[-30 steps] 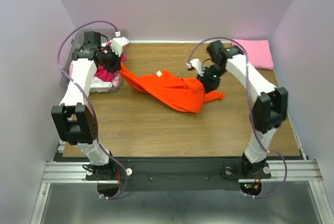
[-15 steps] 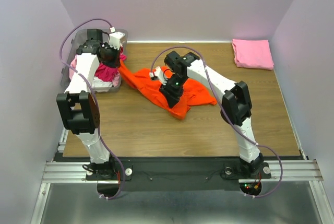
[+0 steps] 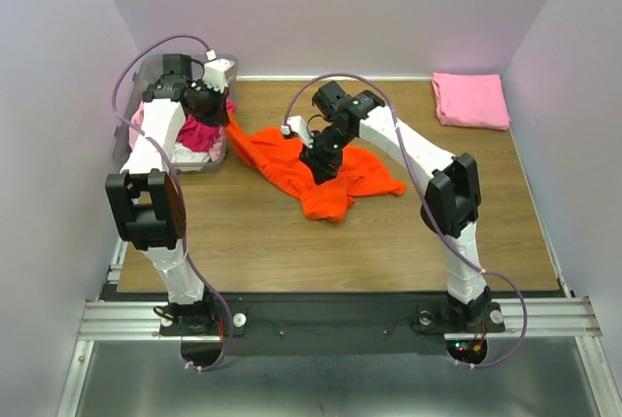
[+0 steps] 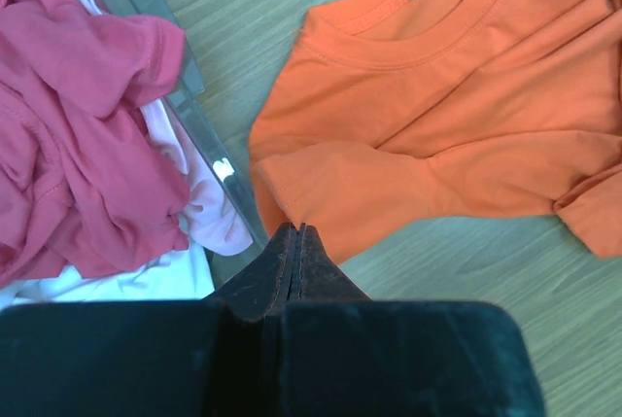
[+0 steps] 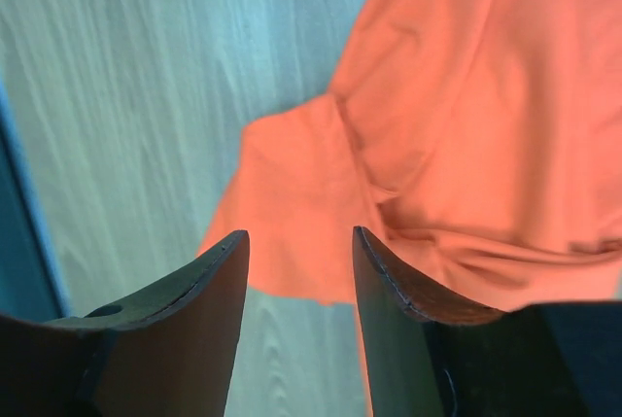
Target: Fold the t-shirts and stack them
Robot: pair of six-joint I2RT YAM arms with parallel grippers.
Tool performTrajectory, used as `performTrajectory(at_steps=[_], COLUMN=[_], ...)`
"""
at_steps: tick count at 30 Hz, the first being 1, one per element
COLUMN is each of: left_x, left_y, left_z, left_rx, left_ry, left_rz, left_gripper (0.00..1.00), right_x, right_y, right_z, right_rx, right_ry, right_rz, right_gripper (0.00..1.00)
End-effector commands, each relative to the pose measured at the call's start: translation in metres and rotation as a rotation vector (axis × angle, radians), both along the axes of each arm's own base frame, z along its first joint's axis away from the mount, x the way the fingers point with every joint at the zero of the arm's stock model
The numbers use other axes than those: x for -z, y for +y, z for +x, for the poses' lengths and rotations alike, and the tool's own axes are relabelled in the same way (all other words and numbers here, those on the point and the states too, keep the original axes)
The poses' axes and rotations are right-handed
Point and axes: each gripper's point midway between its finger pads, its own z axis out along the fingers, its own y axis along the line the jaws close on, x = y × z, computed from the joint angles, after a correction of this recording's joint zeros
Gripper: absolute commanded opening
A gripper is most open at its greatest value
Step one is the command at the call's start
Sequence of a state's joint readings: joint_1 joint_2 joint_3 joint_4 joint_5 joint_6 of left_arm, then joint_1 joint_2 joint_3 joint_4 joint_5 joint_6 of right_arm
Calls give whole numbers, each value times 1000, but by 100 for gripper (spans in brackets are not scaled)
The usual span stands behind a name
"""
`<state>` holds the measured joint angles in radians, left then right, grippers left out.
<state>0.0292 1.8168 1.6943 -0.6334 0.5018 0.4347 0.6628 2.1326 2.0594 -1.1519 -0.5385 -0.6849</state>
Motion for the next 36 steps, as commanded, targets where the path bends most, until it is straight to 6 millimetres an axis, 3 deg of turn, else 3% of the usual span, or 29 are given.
performTrajectory(at_steps=[1, 9, 15, 20, 31, 33, 36], left_x=[-9, 16, 24, 25, 28, 28, 27], left_y=[-6, -15, -17, -17, -17, -17, -16], left_z=[-8, -26, -29, -28, -21, -21, -20], left_rx=[7, 30, 35, 36, 34, 33, 33], left_ry=[-4, 78, 104, 105, 111, 111, 108], left_rz=[-56, -106, -120, -117, -121, -119, -114], left_gripper=[0, 0, 0, 0, 0, 0, 0], right_x=[-19, 13, 56, 73, 94, 96, 82], right_y=[10, 40, 50, 51, 51, 49, 50], right_z=[9, 10, 20, 18, 12, 7, 2], right_rx=[-125, -241, -253, -262, -261, -269, -274], right_ry=[-165, -178, -156, -145, -136, -123, -124], right_rz=[32, 31, -6, -27, -46, -46, -19], right_gripper=[52, 52, 60, 61, 62, 56, 46])
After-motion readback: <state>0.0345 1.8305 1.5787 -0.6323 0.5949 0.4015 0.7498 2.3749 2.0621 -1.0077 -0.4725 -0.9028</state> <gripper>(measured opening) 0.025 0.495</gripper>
